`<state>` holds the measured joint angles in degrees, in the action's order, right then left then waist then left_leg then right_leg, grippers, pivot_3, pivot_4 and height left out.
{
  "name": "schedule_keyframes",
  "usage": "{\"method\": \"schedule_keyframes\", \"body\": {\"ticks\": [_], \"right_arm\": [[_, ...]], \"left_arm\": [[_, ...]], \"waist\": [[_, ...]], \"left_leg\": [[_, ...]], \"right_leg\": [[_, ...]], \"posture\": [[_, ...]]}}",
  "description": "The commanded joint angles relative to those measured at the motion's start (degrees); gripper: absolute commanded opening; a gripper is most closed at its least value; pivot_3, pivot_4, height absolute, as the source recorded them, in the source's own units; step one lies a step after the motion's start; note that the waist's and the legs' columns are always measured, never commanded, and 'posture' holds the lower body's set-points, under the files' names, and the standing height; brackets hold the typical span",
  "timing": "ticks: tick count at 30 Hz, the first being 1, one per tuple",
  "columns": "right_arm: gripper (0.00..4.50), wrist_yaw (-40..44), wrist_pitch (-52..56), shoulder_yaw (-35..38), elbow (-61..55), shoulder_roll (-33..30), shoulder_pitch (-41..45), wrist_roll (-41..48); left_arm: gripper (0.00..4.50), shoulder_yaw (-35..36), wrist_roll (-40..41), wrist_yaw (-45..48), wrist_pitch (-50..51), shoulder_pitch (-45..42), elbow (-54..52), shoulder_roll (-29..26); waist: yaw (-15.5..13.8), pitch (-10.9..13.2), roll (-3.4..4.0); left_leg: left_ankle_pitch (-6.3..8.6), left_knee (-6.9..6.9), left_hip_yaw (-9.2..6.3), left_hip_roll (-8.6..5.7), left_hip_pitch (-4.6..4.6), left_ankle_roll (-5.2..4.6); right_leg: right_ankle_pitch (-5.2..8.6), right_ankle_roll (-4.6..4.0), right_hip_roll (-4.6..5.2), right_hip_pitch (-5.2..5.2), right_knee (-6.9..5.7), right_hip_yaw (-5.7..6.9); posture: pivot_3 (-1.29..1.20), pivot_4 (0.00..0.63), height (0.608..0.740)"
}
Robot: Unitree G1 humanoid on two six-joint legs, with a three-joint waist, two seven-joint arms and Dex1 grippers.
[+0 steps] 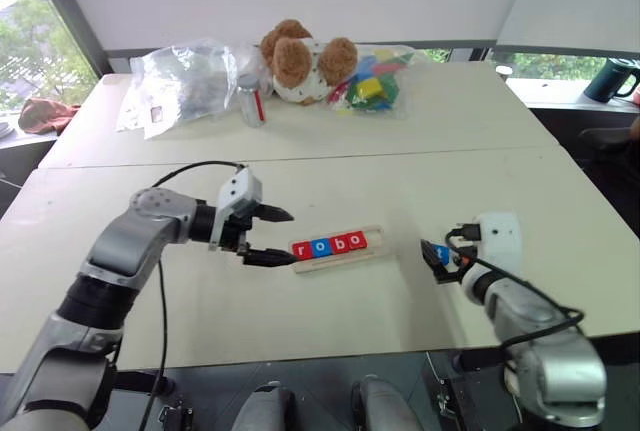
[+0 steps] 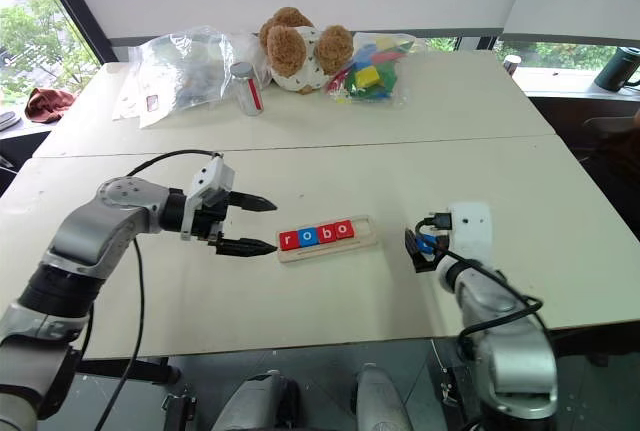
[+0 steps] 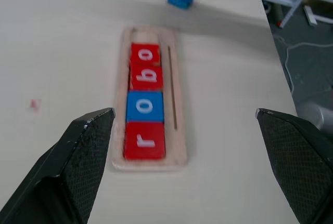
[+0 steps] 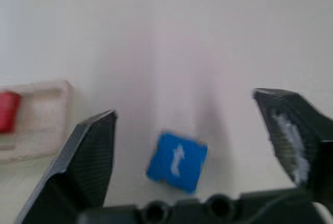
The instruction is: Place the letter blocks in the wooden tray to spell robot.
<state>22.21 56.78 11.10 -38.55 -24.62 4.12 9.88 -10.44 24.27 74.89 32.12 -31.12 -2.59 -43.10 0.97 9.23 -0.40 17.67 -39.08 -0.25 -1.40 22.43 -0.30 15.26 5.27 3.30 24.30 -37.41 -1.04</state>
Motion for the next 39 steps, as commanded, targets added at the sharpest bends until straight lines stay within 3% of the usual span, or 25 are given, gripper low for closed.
{"method": "schedule_keyframes", "body": {"ticks": [1, 5, 8, 14, 24, 27, 32, 36, 39], "right_arm": [[4.47, 19.42, -14.51, 3.07, 9.2, -12.07, 0.47, 5.56], [4.47, 35.24, -30.83, 0.52, 27.15, -23.64, 2.0, 5.15], [4.47, 42.98, -40.3, -2.46, 37.89, -27.41, 4.79, 4.1], [4.47, 46.9, -50.77, -7.17, 54.1, -26.05, 13.12, 1.48], [4.47, 49.42, -56.0, -10.41, 59.69, -24.39, 14.79, 0.57], [3.59, 49.44, -57.27, -10.55, 60.93, -24.36, 14.99, 0.15], [1.15, 50.1, -57.17, -10.25, 59.42, -24.46, 14.59, 0.78], [1.13, 50.6, -56.31, -10.8, 57.32, -24.47, 16.2, 0.86], [1.13, 52.13, -53.3, -13.2, 55.62, -23.18, 22.25, 0.9]], "left_arm": [[4.5, 1.5, 0.41, 1.88, -0.89, 0.76, -2.91, -2.63], [4.5, 3.85, 0.7, 0.79, -0.9, 2.36, -4.61, -4.61], [4.5, 6.09, 1.68, -0.09, 0.61, 3.9, -6.96, -6.31], [4.5, 9.91, 1.77, -4.83, 0.28, 7.18, -9.8, -6.42], [4.5, 12.06, 3.22, -7.26, 2.05, 10.2, -12.2, -7.74], [4.5, 12.08, 3.38, -7.38, 2.14, 10.19, -12.14, -7.97], [4.5, 11.37, 2.87, -7.03, 1.54, 9.62, -10.98, -8.34], [4.5, 10.48, 1.79, -6.52, 0.55, 9.11, -9.57, -8.39], [4.5, 9.61, 1.14, -5.75, 0.12, 8.33, -8.62, -8.34]], "waist": [[-0.35, 0.03, -0.04], [-0.36, 0.06, -0.09], [-0.19, 0.06, -0.09], [-0.09, 0.07, -0.07], [-0.36, 0.07, -0.06], [-0.35, 0.07, -0.06], [-0.33, 0.07, -0.06], [-0.3, 0.07, -0.05], [0.06, 0.09, -0.02]], "left_leg": [[0.01, -0.01, -0.03, 0.01, 0.0, -0.02], [0.08, -0.04, -0.06, 0.0, -0.01, -0.13], [0.1, -0.05, -0.03, 0.01, -0.02, -0.18], [0.1, -0.05, 0.01, 0.08, -0.07, -0.17], [0.1, -0.05, -0.01, 0.04, -0.03, -0.13], [0.1, -0.05, -0.01, 0.04, -0.03, -0.12], [0.09, -0.05, -0.01, 0.04, -0.03, -0.11], [0.09, -0.05, -0.01, 0.04, -0.04, -0.11], [0.09, -0.05, 0.01, 0.04, -0.04, -0.1]], "right_leg": [[0.0, 0.0, -0.01, -0.07, 0.06, 0.03], [0.0, 0.01, 0.03, -0.26, 0.28, 0.11], [0.0, 0.01, 0.14, -0.26, 0.29, 0.07], [0.0, 0.01, 0.14, -0.23, 0.2, 0.02], [-0.01, 0.0, 0.27, -0.22, 0.22, 0.02], [-0.01, 0.0, 0.27, -0.22, 0.22, 0.02], [-0.01, -0.01, 0.29, -0.22, 0.22, 0.01], [-0.01, -0.01, 0.29, -0.21, 0.22, 0.01], [-0.01, -0.01, 0.28, -0.17, 0.21, -0.01]], "posture": [[0.0, 0.15, 0.74], [0.0, 0.15, 0.74], [0.0, 0.15, 0.74], [0.0, 0.15, 0.74], [0.0, 0.15, 0.74], [0.0, 0.15, 0.74], [0.0, 0.15, 0.74], [0.0, 0.15, 0.74], [0.0, 0.15, 0.74]]}}
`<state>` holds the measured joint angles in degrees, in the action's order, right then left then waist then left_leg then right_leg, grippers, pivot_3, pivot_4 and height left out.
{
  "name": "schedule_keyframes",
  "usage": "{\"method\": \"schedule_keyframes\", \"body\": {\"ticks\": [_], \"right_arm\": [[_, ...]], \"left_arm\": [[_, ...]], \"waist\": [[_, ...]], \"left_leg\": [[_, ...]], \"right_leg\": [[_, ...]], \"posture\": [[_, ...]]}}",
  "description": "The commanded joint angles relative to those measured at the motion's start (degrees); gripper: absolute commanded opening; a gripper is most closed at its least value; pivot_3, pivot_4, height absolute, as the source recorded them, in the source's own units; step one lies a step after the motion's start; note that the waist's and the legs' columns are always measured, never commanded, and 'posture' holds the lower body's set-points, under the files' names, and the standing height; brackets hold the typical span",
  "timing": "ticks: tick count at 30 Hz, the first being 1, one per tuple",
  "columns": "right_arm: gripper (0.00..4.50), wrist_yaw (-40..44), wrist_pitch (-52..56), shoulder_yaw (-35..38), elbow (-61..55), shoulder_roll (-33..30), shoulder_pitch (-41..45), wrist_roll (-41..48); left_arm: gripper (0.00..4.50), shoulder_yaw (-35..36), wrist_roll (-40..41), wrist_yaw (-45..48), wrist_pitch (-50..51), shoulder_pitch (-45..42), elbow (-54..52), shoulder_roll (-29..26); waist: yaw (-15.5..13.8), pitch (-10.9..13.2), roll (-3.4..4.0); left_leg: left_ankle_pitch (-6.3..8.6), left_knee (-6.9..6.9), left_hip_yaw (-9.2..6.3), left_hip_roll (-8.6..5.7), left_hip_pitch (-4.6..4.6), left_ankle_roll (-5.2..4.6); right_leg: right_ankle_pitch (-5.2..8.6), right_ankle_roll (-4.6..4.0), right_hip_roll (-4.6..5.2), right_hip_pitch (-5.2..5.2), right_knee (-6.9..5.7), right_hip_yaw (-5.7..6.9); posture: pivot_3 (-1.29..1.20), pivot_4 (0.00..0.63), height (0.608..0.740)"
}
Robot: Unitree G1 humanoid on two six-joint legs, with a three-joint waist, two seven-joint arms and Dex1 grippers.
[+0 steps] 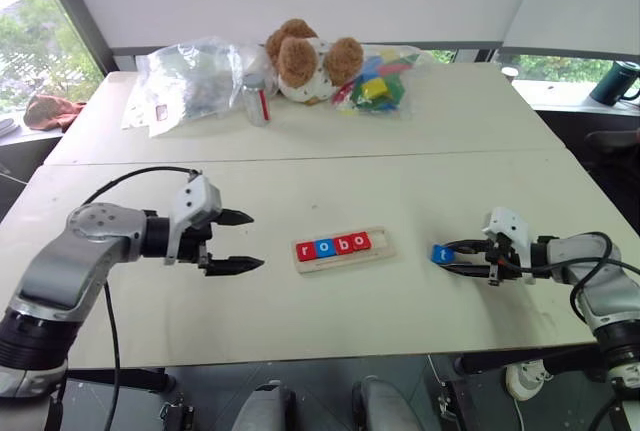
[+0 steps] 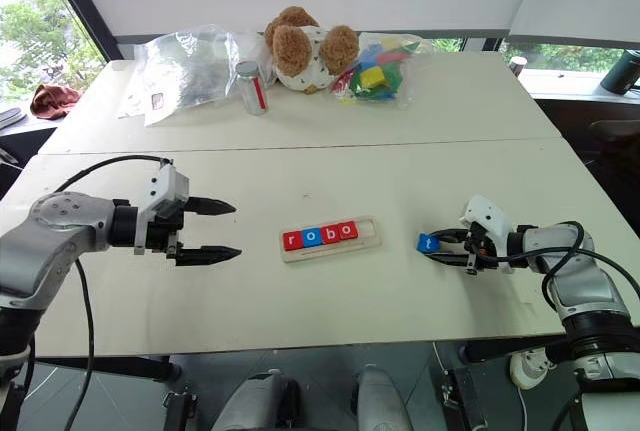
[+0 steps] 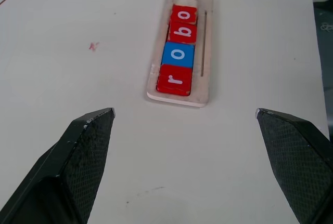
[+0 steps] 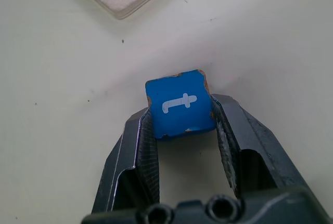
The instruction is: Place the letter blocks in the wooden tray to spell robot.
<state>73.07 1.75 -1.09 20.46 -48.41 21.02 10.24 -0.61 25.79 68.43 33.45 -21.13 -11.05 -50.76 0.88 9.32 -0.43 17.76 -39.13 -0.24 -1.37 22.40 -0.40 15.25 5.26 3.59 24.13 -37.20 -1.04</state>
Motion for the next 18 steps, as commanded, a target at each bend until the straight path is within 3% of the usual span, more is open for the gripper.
{"method": "schedule_keyframes", "body": {"ticks": [1, 8, 18], "right_arm": [[1.13, 2.17, 2.4, -2.38, -3.11, 1.34, 8.05, 0.2], [1.13, 8.41, -3.39, -13.45, 11.22, 8.11, 24.66, -8.09], [1.13, 12.75, -14.55, -17.47, 28.99, 13.56, 35.53, -13.94]], "left_arm": [[4.5, -0.69, -0.72, 1.03, -1.45, -1.9, 0.11, -0.71], [4.5, -2.28, -2.37, 0.57, -2.91, -1.29, 0.22, 0.28], [4.5, -1.55, -1.94, -0.96, -2.01, 0.52, -2.04, 0.22]], "waist": [[0.32, 0.01, 0.02], [-0.29, 0.01, 0.01], [0.14, 0.02, 0.02]], "left_leg": [[-0.01, 0.0, 0.02, 0.0, 0.0, 0.01], [-0.02, 0.1, -0.03, 0.02, 0.07, 0.05], [-0.16, 0.04, 0.04, -0.09, 0.23, 0.3]], "right_leg": [[-0.01, -0.01, 0.0, 0.02, -0.01, -0.03], [-0.01, -0.01, -0.05, 0.18, -0.07, 0.05], [-0.01, -0.01, 0.08, 0.26, 0.06, 0.06]], "posture": [[0.0, 0.15, 0.74], [0.0, 0.15, 0.74], [0.0, 0.15, 0.74]]}}
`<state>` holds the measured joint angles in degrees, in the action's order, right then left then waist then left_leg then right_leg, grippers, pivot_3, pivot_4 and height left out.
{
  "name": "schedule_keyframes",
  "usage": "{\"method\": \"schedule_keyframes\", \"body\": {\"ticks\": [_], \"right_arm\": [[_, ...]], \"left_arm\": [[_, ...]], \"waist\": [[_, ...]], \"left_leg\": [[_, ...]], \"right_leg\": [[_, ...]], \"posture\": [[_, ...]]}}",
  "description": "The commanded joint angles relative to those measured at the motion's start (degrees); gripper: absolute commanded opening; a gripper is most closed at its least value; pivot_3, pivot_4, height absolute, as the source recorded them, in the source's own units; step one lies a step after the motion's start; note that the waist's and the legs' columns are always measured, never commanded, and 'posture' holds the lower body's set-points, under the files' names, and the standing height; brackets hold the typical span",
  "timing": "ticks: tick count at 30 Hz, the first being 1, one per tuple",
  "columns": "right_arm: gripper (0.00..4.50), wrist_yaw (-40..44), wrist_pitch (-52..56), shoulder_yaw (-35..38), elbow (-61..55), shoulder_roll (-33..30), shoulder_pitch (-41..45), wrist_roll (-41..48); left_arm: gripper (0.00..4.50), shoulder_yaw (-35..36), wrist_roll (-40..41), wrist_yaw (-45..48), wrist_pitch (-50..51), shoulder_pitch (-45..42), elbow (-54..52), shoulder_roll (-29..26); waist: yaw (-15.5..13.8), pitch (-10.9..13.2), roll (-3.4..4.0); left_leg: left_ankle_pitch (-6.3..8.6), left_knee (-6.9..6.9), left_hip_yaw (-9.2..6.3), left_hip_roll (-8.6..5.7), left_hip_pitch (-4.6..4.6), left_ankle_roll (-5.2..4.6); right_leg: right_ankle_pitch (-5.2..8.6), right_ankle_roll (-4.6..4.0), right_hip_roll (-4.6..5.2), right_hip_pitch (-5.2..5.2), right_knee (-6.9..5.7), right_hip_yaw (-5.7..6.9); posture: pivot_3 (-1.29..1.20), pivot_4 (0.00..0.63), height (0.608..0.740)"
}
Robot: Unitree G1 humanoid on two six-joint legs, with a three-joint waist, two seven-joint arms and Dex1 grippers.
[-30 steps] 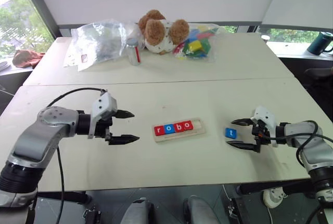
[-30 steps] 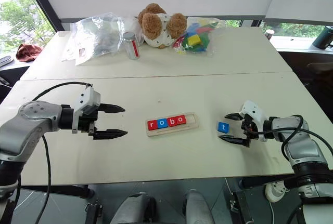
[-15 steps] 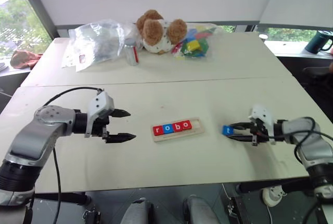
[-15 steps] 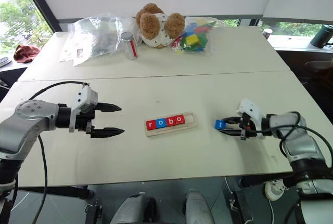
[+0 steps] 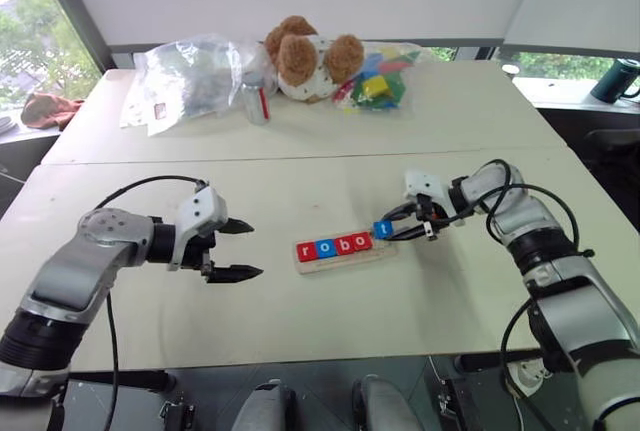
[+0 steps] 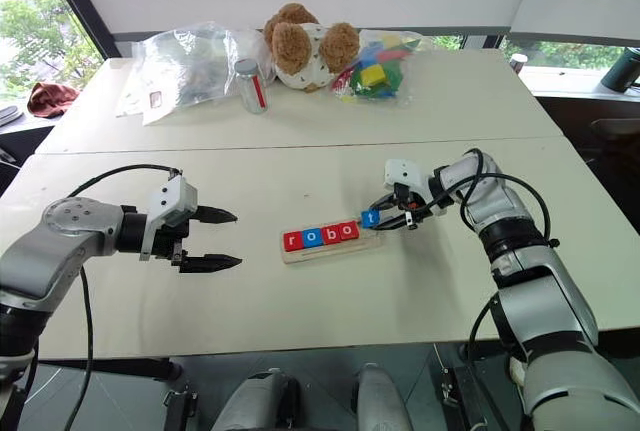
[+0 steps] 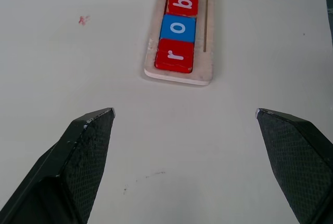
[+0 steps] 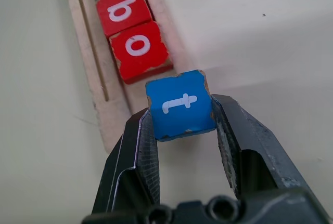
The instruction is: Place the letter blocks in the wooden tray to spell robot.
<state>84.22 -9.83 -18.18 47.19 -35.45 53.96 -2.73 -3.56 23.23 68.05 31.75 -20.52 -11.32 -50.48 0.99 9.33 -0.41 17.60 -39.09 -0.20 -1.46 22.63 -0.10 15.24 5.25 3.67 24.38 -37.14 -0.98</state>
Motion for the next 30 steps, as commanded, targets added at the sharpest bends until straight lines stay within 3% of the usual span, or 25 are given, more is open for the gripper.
{"method": "schedule_keyframes", "body": {"ticks": [1, 30], "right_arm": [[1.13, 2.55, -3.63, -0.46, 3.1, 0.77, 3.02, -1.16], [1.13, 4.37, -7.05, 0.2, 6.41, 4.46, 4.11, -2.57]], "left_arm": [[4.5, 1.44, 0.7, -0.73, -0.23, 0.01, -1.91, 0.01], [4.5, 0.58, 0.26, -4.21, 0.25, 0.75, -2.67, 2.44]], "waist": [[0.06, 0.0, 0.0], [0.08, 0.0, 0.0]], "left_leg": [[-0.01, 0.02, 0.0, 0.01, -0.01, 0.02], [-0.05, 0.01, -0.01, 0.02, -0.02, 0.09]], "right_leg": [[0.0, 0.0, -0.01, 0.01, -0.01, 0.0], [0.0, 0.0, -0.02, 0.03, -0.06, -0.01]], "posture": [[0.0, 0.15, 0.74], [0.0, 0.15, 0.74]]}}
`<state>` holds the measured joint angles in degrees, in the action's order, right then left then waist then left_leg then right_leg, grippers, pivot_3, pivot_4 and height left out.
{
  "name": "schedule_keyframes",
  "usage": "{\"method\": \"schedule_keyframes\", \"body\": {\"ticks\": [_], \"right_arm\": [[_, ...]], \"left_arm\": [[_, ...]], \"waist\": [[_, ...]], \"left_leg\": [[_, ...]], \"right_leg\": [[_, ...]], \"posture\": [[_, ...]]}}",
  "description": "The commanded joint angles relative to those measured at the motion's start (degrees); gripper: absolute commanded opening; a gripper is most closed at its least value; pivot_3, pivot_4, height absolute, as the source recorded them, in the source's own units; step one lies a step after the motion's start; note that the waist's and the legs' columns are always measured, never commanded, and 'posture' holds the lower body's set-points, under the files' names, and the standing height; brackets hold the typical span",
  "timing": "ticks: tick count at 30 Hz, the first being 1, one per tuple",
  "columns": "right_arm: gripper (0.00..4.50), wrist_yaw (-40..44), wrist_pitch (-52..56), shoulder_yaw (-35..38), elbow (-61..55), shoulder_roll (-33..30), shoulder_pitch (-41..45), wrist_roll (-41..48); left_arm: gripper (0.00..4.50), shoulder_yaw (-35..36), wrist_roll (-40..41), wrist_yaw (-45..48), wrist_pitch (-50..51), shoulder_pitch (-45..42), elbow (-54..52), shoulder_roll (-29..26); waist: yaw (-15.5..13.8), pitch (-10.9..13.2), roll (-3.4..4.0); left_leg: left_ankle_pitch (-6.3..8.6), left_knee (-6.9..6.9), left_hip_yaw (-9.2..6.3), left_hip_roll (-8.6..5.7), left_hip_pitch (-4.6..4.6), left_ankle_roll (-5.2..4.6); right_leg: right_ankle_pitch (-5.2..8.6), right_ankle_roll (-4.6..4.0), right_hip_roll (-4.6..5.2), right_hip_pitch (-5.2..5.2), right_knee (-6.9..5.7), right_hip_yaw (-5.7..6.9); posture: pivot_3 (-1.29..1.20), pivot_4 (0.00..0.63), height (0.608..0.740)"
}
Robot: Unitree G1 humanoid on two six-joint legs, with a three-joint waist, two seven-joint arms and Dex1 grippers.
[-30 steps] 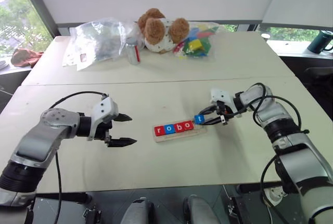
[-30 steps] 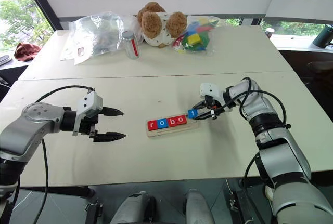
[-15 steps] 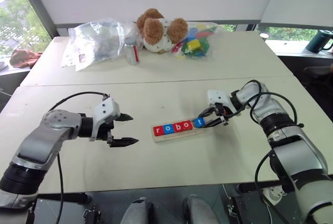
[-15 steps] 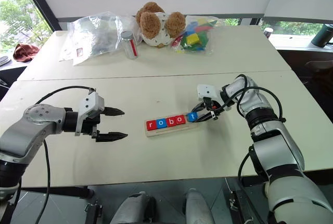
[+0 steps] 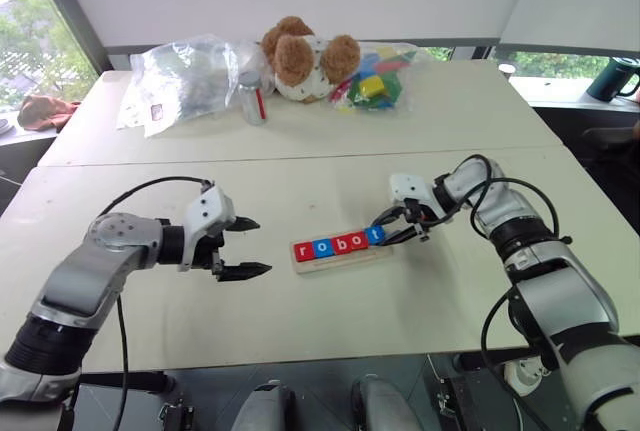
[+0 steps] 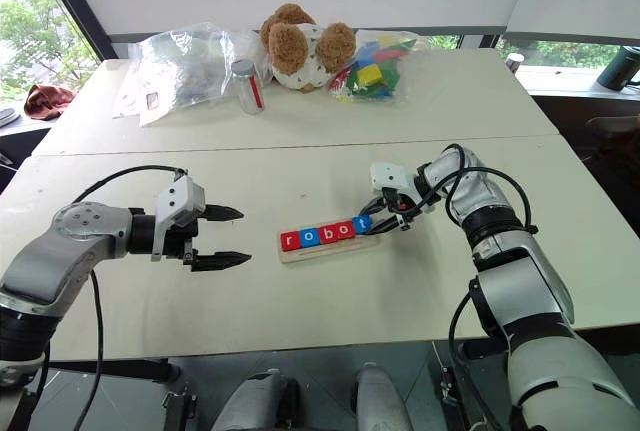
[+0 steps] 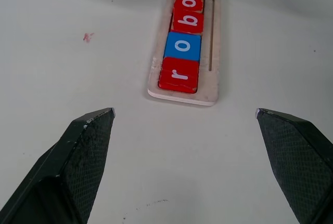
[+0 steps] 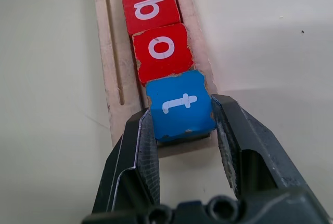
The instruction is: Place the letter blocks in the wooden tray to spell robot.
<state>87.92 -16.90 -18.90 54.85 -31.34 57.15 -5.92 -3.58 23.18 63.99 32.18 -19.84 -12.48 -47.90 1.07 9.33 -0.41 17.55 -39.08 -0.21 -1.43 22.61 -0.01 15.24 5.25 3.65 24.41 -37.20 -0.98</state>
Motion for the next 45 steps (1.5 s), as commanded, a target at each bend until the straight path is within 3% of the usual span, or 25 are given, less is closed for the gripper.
{"method": "schedule_keyframes", "body": {"ticks": [1, 9, 10, 14, 15, 25, 33, 45], "right_arm": [[1.13, 0.74, 0.04, 0.97, -1.53, 0.35, 0.77, 0.69], [1.13, 0.91, 0.54, 1.14, -3.2, 0.3, -0.26, 0.95], [2.23, 0.46, 0.37, 1.28, -3.34, 0.33, -0.36, 0.95], [4.2, -0.2, 0.2, 1.58, -4.2, -0.02, -0.64, 1.13], [4.44, 0.03, 0.58, 1.7, -4.98, -0.31, -0.77, 1.41], [4.44, -1.71, 9.34, 6.18, -13.17, -2.79, -1.51, 5.47], [4.44, -13.91, 2.89, 5.61, -1.07, -0.71, 2.31, 0.44], [4.44, -12.5, -0.36, 5.19, 5.62, 1.82, 4.65, -0.73]], "left_arm": [[4.5, 0.58, 0.33, -0.19, -0.13, 0.04, -1.56, -0.15], [4.5, 0.11, 0.08, -0.05, -0.36, -0.35, -1.01, -0.14], [4.5, 0.04, 0.01, -0.04, -0.41, -0.45, -0.9, -0.12], [4.5, -0.17, -0.2, 0.08, -0.52, -0.6, -0.68, -0.15], [4.5, -0.16, -0.17, 0.1, -0.5, -0.55, -0.7, -0.16], [4.5, -0.4, -0.44, 0.41, -0.85, -1.0, 0.09, 0.04], [4.5, -1.36, -0.88, 0.73, -1.06, -2.08, 0.99, 0.6], [4.5, -0.73, -0.96, 0.32, -0.86, -0.54, 0.03, 0.41]], "waist": [[0.0, 0.0, 0.0], [0.0, 0.0, 0.0], [-0.01, 0.0, 0.0], [-0.06, 0.0, 0.0], [-0.07, 0.0, 0.0], [-0.11, 0.0, 0.0], [-0.01, 0.0, 0.0], [0.01, 0.0, 0.0]], "left_leg": [[0.0, 0.0, 0.0, 0.0, 0.0, 0.0], [0.0, 0.0, 0.0, 0.0, 0.0, 0.0], [0.0, 0.0, 0.0, 0.0, 0.0, 0.0], [0.0, 0.0, 0.0, 0.0, 0.0, 0.01], [0.0, 0.0, 0.0, 0.0, 0.0, 0.0], [0.0, 0.0, 0.0, 0.0, 0.0, 0.0], [0.0, 0.01, 0.0, -0.01, 0.01, 0.0], [-0.02, 0.03, 0.01, 0.0, 0.01, 0.03]], "right_leg": [[0.0, 0.0, 0.0, 0.0, 0.0, 0.0], [0.0, 0.0, 0.0, 0.0, 0.0, 0.0], [0.0, 0.0, 0.0, 0.01, 0.0, 0.0], [0.0, 0.0, 0.0, 0.0, 0.0, 0.0], [0.0, 0.0, 0.0, 0.0, 0.0, 0.0], [0.0, 0.0, 0.02, 0.01, 0.0, 0.0], [0.0, 0.0, 0.03, 0.01, 0.0, -0.01], [0.0, 0.0, 0.0, 0.03, -0.01, -0.01]], "posture": [[0.0, 0.15, 0.74], [0.0, 0.15, 0.74], [0.0, 0.15, 0.74], [0.0, 0.15, 0.74], [0.0, 0.15, 0.74], [0.0, 0.15, 0.74], [0.0, 0.15, 0.74], [0.0, 0.15, 0.74]]}}
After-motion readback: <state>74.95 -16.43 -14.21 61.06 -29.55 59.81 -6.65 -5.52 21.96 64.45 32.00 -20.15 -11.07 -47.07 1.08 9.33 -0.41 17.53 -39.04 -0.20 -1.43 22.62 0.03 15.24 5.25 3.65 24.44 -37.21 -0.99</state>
